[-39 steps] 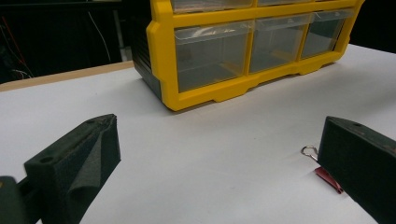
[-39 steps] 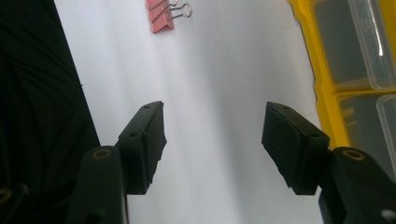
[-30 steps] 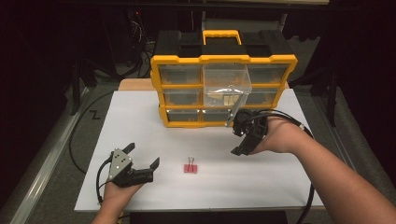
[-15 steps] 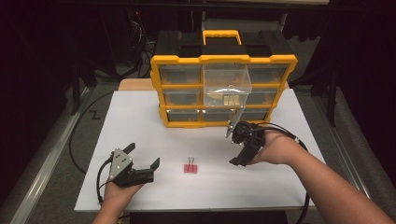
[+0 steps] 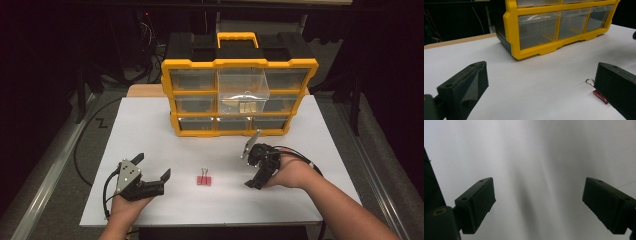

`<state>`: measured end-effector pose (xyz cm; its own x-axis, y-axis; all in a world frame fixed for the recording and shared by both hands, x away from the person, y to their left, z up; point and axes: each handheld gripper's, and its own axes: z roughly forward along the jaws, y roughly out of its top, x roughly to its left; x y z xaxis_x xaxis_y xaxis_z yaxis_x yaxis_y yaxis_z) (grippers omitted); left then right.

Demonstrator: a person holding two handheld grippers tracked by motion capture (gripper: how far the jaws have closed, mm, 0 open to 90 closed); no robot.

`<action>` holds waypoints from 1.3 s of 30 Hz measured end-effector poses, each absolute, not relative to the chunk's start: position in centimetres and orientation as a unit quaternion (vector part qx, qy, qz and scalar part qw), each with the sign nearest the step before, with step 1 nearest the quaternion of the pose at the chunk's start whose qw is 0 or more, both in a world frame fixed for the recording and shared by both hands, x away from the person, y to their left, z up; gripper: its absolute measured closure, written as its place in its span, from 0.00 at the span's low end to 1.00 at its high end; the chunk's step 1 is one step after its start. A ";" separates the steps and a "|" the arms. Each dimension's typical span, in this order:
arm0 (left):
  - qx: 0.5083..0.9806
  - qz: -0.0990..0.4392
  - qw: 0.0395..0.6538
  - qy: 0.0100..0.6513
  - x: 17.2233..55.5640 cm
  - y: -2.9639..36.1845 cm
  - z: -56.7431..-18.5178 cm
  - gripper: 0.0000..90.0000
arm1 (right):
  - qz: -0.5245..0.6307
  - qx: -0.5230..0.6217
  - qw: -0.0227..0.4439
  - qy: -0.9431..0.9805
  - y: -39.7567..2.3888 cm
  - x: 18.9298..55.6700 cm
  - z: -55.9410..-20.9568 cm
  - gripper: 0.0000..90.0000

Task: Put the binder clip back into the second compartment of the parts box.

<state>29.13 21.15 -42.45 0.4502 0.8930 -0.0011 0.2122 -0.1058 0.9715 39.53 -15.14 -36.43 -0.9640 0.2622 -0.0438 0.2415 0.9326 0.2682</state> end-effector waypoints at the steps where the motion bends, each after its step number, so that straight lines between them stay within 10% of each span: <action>1: 0.670 0.323 0.526 0.413 29.2 21.2 -42.5 0.00 | 0.130 0.129 0.039 0.982 -15.2 39.5 -36.7 0.11; 39: 0.669 0.325 0.526 0.412 29.0 21.2 -42.4 0.00 | 0.164 0.085 0.023 0.983 -8.9 39.7 -38.3 0.13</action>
